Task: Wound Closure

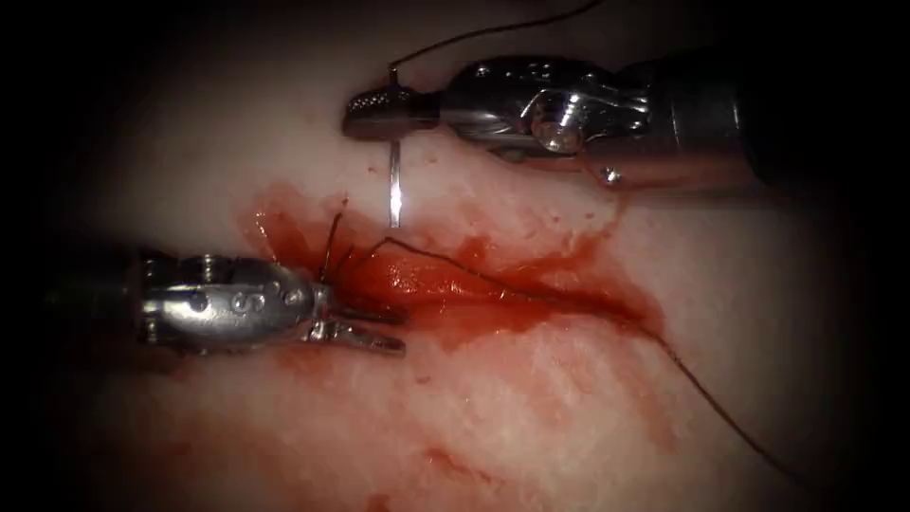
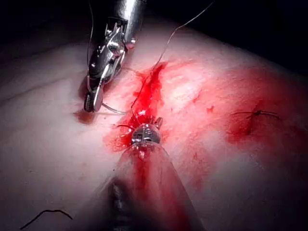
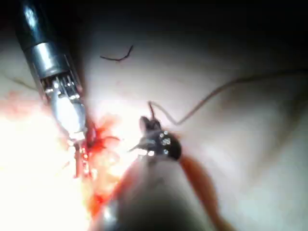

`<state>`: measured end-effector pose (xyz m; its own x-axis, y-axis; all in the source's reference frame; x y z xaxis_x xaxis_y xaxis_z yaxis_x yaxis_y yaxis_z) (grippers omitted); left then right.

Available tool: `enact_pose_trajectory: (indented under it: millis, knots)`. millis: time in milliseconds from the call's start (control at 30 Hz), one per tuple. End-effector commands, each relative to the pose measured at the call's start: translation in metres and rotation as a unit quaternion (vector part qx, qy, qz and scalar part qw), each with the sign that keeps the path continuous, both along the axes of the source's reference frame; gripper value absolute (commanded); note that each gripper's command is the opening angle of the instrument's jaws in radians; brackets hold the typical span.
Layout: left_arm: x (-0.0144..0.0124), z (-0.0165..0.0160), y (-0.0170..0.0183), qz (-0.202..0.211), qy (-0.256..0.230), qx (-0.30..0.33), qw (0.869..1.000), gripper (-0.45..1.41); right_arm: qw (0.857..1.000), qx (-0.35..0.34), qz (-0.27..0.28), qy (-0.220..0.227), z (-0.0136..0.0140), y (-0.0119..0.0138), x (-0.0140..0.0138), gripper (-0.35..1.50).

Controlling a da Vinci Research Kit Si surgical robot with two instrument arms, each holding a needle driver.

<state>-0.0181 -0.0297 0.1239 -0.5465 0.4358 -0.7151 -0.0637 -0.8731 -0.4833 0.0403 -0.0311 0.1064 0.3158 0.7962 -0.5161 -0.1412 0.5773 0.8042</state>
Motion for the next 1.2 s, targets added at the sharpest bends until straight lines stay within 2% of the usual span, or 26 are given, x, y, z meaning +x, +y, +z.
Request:
enact_pose_trajectory:
  millis: [33, 467, 1200]
  knots:
    - [-0.0005, 0.0006, -0.0003, 0.001, 0.001, 0.001, 1.0, 0.15, 1.0, 0.006, 0.001, 0.003, 0.0002, -0.0002, 0.0006, -0.35]
    - [-0.0004, 0.0007, -0.0003, 0.002, 0.001, 0.0, 1.0, 0.15, 0.997, 0.075, 0.0, 0.023, 0.0003, -0.0015, 0.0008, -0.35]
    - [-0.0003, 0.0007, -0.0003, 0.004, 0.003, 0.0, 1.0, 0.15, 0.989, 0.146, -0.02, 0.034, -0.0006, -0.0045, 0.0016, -0.35]
